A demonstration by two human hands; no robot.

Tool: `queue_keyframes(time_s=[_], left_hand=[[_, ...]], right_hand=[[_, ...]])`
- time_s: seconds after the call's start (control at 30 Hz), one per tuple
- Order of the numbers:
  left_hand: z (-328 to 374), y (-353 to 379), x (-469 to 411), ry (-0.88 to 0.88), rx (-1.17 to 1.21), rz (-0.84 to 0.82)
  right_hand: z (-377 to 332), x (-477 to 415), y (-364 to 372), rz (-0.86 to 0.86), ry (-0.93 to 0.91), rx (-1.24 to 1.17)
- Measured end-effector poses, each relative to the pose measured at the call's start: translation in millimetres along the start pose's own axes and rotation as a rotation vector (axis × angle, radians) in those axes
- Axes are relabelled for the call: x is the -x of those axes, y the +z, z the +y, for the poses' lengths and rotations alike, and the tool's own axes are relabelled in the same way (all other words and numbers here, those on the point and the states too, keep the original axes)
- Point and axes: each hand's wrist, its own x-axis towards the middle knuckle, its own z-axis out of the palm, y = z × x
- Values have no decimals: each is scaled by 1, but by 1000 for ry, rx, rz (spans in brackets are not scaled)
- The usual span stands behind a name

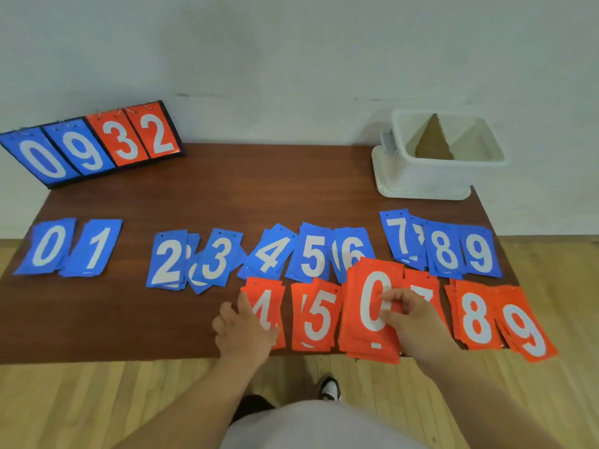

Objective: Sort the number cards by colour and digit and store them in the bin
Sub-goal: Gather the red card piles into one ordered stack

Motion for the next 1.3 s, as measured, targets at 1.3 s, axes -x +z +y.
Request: queue_keyframes(time_s=[1.3], left_hand=[[-42,-144,42,380,734,-154]], right_hand=[[-88,44,124,-285,-102,-401]])
